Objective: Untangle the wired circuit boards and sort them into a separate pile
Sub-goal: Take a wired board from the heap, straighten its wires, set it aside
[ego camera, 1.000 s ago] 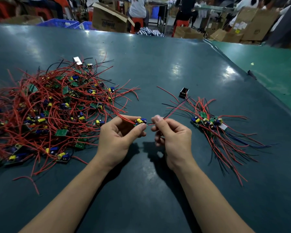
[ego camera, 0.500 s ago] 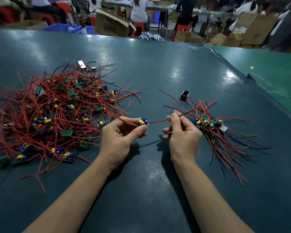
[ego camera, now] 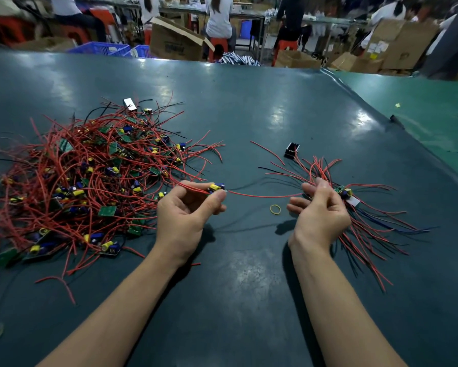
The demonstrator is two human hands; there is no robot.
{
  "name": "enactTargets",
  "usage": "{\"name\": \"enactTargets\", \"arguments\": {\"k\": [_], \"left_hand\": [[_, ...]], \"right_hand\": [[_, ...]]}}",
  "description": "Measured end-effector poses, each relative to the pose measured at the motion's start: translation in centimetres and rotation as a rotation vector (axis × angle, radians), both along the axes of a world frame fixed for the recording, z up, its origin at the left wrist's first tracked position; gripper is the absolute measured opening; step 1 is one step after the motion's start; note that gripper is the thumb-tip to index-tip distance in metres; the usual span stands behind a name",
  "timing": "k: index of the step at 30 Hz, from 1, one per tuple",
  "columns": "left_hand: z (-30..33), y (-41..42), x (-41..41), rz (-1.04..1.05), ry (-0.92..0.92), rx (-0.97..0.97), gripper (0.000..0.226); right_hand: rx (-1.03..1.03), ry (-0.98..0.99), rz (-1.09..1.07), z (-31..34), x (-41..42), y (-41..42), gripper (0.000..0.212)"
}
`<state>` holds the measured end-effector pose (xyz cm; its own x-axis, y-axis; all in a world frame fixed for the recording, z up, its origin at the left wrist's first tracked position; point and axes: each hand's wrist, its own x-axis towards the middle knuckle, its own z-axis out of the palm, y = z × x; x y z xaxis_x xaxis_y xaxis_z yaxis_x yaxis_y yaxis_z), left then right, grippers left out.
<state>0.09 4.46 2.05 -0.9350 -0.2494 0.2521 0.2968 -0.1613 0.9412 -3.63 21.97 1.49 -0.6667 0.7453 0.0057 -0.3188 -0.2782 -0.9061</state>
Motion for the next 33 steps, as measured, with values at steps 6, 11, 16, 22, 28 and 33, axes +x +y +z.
{"name": "enactTargets", "arguments": {"k": [6,11,16,22,28,33], "left_hand": [[-0.8,-0.2,-0.2,0.354,0.139,-0.379,0.022],[-0.9,-0.1,-0.1,0.087,0.292,-0.715,0.049],[-1.2,0.1,0.1,-0.059,0.415,-0.815,0.06],[-0.7,0.0,0.2,-0.123,0.09,-0.35,0.026],[-0.3,0.1,0.0,-0.221,-0.001,-0.107,0.026],[-0.1,-0.2,0.0,-0.237,0.053,-0.068,0.034]], "right_hand": [[0.536,0.071,0.632,-0.4,2.7,-3.6,0.016],[0.645,0.122,0.833,-0.8,2.8,-4.7,0.047],[0.218,0.132,0.806,0.1,2.6,-4.3,0.042],[-0.072,0.061,0.914,1.1,2.6,-3.0,0.03],[-0.039,0.026,1.073,1.0,2.9,-3.6,0.025],[-0.069,0.048,0.989,0.9,2.6,-3.7,0.022]]}}
